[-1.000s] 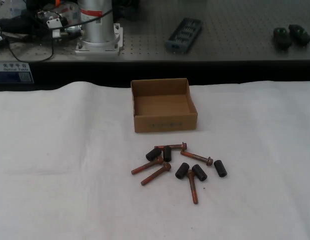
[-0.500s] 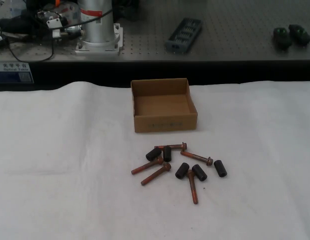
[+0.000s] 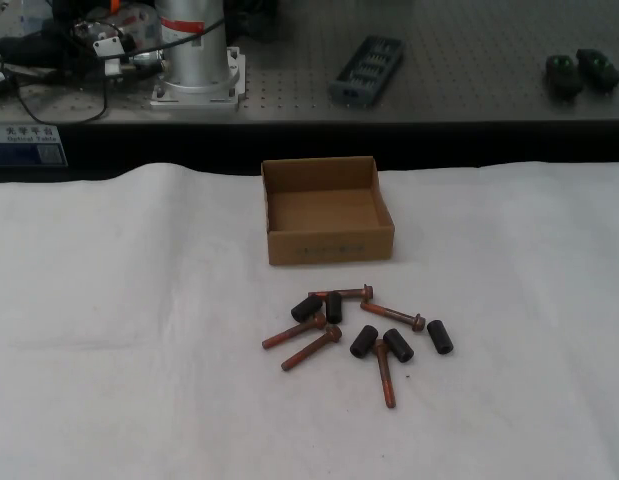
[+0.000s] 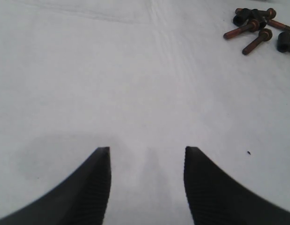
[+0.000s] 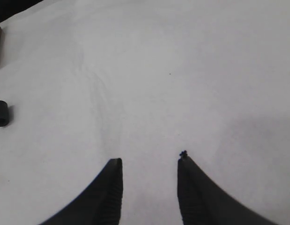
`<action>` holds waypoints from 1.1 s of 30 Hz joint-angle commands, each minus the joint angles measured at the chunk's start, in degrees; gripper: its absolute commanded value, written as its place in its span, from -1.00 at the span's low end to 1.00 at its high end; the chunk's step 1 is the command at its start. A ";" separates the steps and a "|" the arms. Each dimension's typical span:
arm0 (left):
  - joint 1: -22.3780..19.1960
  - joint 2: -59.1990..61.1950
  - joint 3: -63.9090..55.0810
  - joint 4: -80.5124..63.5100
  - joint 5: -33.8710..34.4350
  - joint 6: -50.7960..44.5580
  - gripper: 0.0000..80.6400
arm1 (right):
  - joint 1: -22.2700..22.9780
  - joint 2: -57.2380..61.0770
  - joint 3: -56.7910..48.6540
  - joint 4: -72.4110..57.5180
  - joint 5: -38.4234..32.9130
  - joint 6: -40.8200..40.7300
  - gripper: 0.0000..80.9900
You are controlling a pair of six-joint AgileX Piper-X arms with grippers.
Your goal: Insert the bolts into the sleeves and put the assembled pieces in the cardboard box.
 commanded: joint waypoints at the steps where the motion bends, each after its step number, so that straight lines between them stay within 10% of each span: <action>1: 0.12 -0.07 0.02 5.09 -0.55 0.54 -0.11 | -0.26 -0.10 -0.43 -0.08 0.13 -0.38 -0.27; 33: 0.12 -0.07 0.02 4.93 0.51 -0.28 -0.11 | -0.26 -0.10 -0.43 -0.08 0.13 -0.38 -0.27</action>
